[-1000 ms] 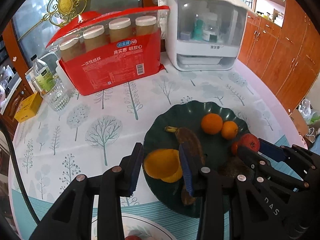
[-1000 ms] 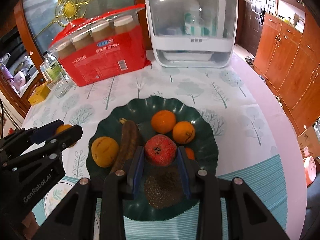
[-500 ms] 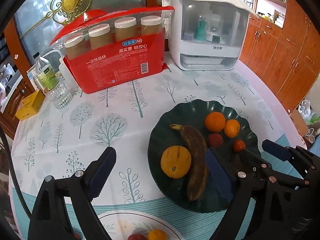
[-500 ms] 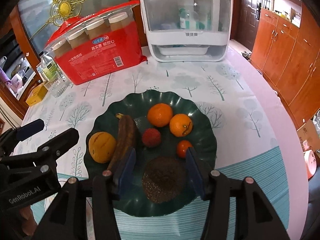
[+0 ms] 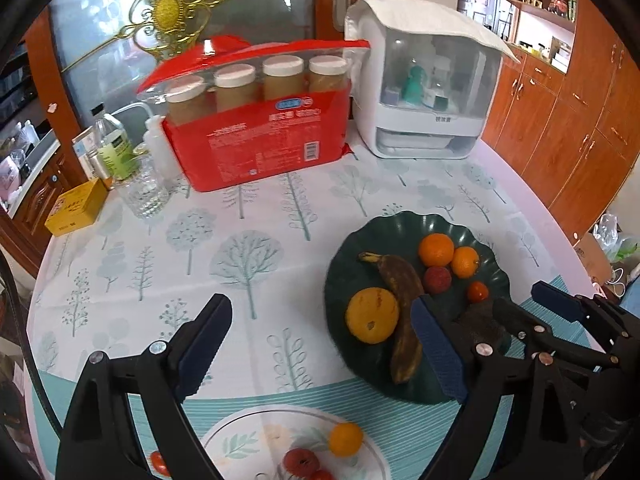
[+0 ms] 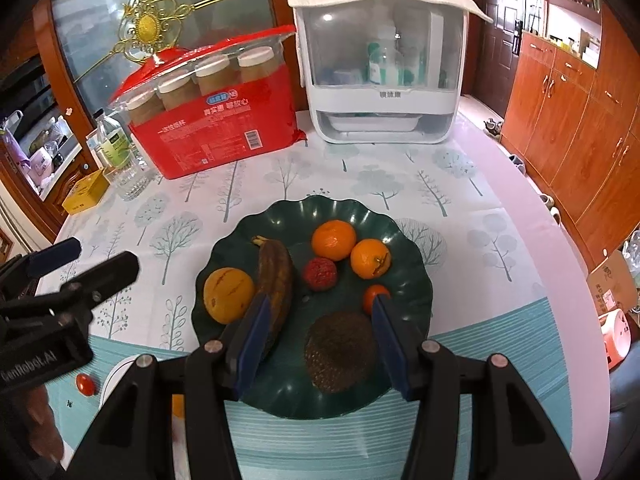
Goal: Organize fruits
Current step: 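Grasp the red tomato with the left tool while the right tool grasps an orange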
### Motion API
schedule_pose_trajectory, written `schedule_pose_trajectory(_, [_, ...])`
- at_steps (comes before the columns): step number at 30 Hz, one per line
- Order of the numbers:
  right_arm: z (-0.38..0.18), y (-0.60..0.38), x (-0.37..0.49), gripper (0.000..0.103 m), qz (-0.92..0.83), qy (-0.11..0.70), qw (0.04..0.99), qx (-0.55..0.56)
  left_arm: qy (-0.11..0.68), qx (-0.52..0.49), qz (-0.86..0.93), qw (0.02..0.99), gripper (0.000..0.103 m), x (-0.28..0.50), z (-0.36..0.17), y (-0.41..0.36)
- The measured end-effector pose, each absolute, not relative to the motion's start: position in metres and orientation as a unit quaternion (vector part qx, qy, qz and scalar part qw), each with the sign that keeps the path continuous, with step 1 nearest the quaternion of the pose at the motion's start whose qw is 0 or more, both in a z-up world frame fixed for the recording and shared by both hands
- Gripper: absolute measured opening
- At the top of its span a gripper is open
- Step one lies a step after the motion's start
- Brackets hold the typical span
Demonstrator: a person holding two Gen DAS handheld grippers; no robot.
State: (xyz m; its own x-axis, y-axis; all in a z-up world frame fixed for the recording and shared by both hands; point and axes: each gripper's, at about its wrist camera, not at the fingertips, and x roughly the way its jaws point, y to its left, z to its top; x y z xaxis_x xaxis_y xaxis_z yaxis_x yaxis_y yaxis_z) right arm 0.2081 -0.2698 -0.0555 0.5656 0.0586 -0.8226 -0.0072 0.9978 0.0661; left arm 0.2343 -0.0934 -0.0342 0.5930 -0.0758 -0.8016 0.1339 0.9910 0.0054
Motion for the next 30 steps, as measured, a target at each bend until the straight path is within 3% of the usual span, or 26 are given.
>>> schedule_pose_trajectory(30, [-0.084, -0.154, 0.134, 0.053, 0.152, 0.496, 0.855, -0.018, 0.462, -0.074, 0.064, 0.882, 0.091, 0.117, -0.063, 0.085])
